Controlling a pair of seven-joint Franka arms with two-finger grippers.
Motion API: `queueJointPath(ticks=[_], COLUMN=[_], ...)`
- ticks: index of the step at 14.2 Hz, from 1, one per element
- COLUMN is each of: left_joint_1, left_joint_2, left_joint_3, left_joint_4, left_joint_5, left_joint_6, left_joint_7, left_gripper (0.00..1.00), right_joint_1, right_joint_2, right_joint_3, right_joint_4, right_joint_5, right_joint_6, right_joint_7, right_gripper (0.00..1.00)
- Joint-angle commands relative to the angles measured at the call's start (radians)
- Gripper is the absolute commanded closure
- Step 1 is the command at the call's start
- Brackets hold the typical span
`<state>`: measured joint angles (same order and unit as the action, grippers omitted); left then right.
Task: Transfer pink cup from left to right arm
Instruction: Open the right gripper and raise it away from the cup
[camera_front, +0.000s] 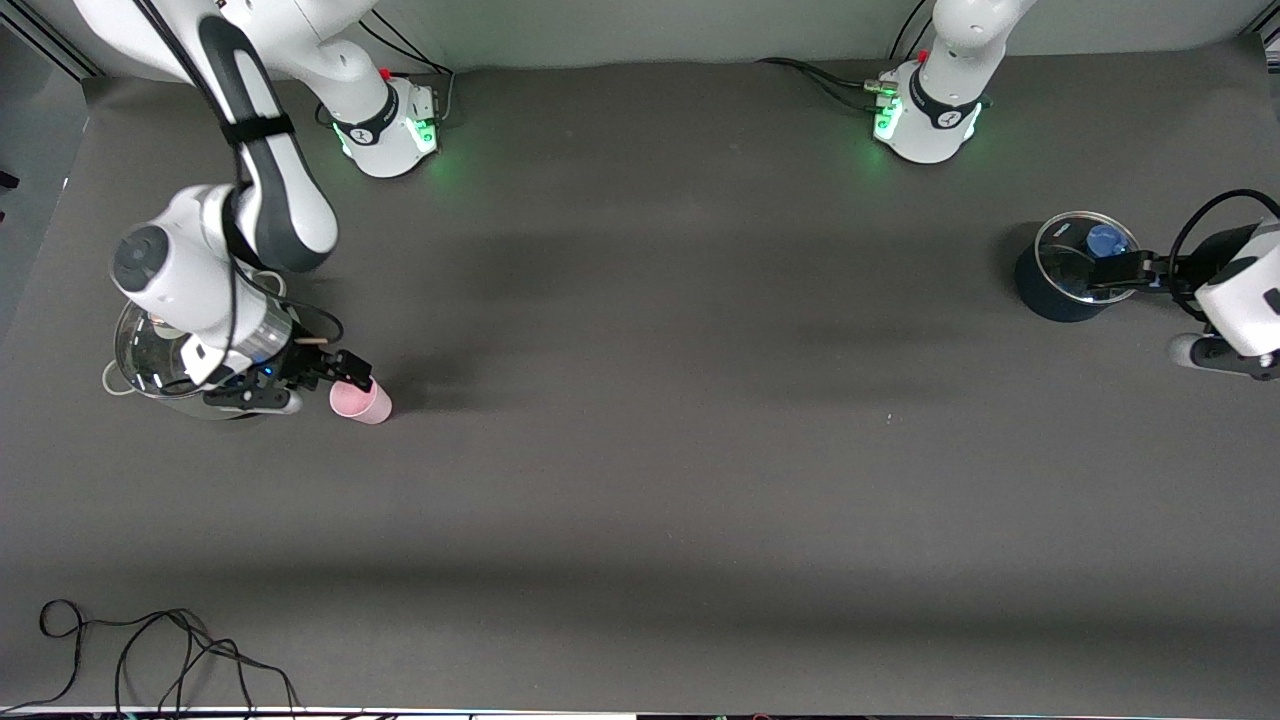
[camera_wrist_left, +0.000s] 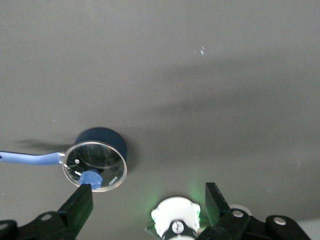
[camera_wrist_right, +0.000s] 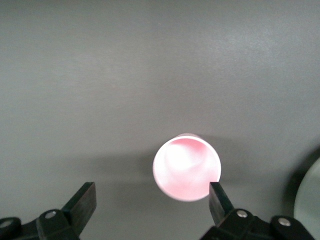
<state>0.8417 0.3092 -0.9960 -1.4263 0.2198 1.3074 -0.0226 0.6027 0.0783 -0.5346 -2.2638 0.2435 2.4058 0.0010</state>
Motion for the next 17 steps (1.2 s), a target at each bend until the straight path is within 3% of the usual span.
queueJointPath(ticks=[1, 2, 6, 8, 10, 13, 15, 17], left_joint_1=[0.053, 0.051, 0.054, 0.025, -0.112, -0.429, -0.632, -0.798], left_joint_2=[-0.127, -0.131, -0.209, -0.229, -0.239, -0.263, -0.262, -0.262], left_joint_3=[0.0, -0.001, 0.011, 0.065, 0.22, 0.541, 0.742, 0.899], left_joint_4=[-0.129, -0.14, -0.247, -0.247, -0.243, -0.237, -0.224, -0.221], left_joint_5=[-0.011, -0.011, -0.039, -0.076, -0.103, -0.149, -0.18, -0.185], left_joint_6=[0.084, 0.099, 0.196, 0.196, 0.185, 0.193, 0.196, 0.199], left_joint_7=[-0.004, -0.005, -0.005, 0.001, 0.01, 0.01, 0.012, 0.012], left_gripper=[0.0, 0.0, 0.0, 0.0, 0.0, 0.0, 0.0, 0.0], right_joint_1=[0.014, 0.015, 0.011, 0.005, 0.002, -0.009, -0.017, -0.034], right_joint_2=[-0.087, -0.091, -0.092, -0.092, -0.088, -0.039, -0.028, -0.023], right_joint_3=[-0.013, -0.008, -0.015, -0.019, -0.022, -0.03, -0.062, -0.079], right_joint_4=[0.083, 0.161, 0.441, 0.556, 0.631, 0.719, 0.736, 0.75], right_joint_5=[-0.204, -0.272, -0.273, -0.274, -0.283, -0.288, -0.28, -0.267], right_joint_6=[-0.179, -0.298, -0.662, -0.791, -0.858, -0.863, -0.861, -0.858], right_joint_7=[0.147, 0.206, 0.222, 0.214, 0.185, 0.117, 0.114, 0.114], right_gripper=[0.0, 0.0, 0.0, 0.0, 0.0, 0.0, 0.0, 0.0])
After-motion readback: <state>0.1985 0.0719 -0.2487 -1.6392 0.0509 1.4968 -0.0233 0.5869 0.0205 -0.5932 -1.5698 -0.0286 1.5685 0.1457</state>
